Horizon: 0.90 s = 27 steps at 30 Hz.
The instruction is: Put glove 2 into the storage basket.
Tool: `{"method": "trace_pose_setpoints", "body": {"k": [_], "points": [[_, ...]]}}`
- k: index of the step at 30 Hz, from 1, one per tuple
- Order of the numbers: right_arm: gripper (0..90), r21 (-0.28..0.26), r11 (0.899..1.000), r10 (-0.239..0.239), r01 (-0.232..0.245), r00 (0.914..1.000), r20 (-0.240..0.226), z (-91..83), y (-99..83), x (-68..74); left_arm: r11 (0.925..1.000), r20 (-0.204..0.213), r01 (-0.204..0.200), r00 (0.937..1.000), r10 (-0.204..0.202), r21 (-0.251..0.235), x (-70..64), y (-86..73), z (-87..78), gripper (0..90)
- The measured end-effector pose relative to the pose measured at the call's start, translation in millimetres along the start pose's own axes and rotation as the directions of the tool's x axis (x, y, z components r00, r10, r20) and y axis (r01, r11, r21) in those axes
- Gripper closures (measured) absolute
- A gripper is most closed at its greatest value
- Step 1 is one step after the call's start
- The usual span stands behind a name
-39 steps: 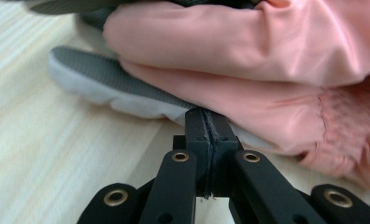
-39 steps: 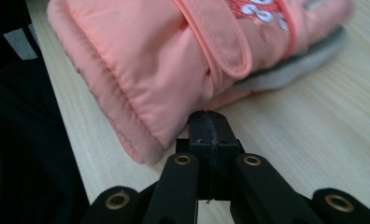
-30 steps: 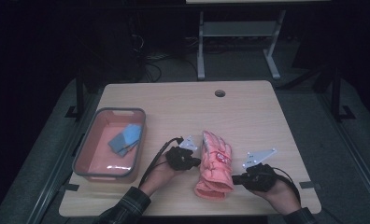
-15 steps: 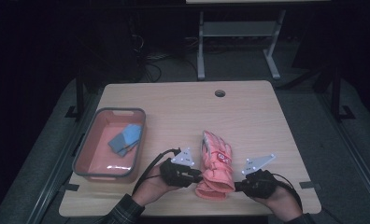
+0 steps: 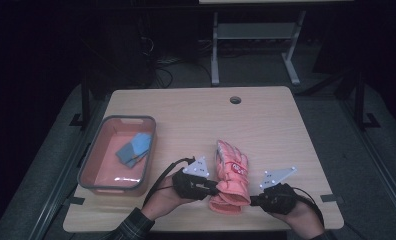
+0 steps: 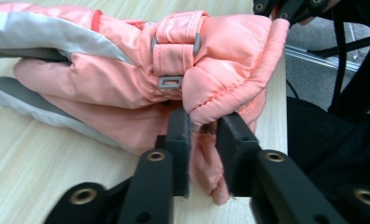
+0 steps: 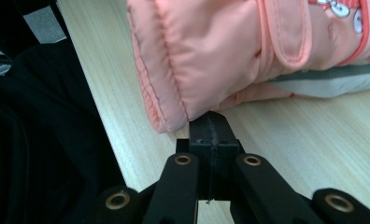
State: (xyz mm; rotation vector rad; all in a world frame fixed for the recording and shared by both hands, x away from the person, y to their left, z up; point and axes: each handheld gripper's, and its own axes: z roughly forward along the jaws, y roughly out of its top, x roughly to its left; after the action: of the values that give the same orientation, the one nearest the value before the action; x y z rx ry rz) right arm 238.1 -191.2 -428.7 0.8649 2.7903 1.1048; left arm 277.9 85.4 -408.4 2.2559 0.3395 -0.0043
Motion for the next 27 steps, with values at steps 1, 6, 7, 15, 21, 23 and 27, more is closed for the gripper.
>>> {"method": "trace_pose_setpoints", "body": {"k": [1,6,7,15,21,23,27], "points": [[89.8,-0.007,1.0,0.0,0.0,1.0,0.005,-0.8,0.5,0.8,0.9999,-0.003,0.004,1.0,-0.004,-0.014,0.5,0.9,-1.8,78.5],[89.8,-0.068,0.998,-0.015,0.015,0.9999,-0.003,-5.7,5.5,4.5,0.9988,0.0,0.03,0.9996,-0.03,-0.038,6.9,0.8,-13.7,80.5],[89.8,-0.069,0.997,-0.019,0.018,0.9998,-0.006,-5.6,6.8,5.5,0.9991,0.002,0.031,0.9995,-0.031,-0.03,8.2,-0.7,-14.5,80.5],[89.8,-0.032,0.999,-0.018,0.018,0.9998,-0.001,0.0,5.4,3.3,0.9992,0.022,0.039,0.999,-0.04,0.007,11.6,-10.6,-12.0,72.1],[89.8,-0.104,0.995,0.008,-0.002,0.9988,0.049,-15.7,14.6,-11.3,0.9963,-0.015,0.084,0.9963,-0.084,0.015,23.1,-15.8,-24.5,59.4],[89.8,-0.133,0.991,0.012,-0.004,0.9981,0.061,-17.5,21.9,-16.8,0.9939,-0.032,0.108,0.9937,-0.107,0.022,28.0,-17.5,-24.1,50.9],[89.8,-0.183,0.983,0.006,0.008,0.9969,0.078,-17.5,39.5,-27.5,0.9896,-0.052,0.143,0.9884,-0.142,0.013,34.2,-17.3,-25.5,39.8]]}}
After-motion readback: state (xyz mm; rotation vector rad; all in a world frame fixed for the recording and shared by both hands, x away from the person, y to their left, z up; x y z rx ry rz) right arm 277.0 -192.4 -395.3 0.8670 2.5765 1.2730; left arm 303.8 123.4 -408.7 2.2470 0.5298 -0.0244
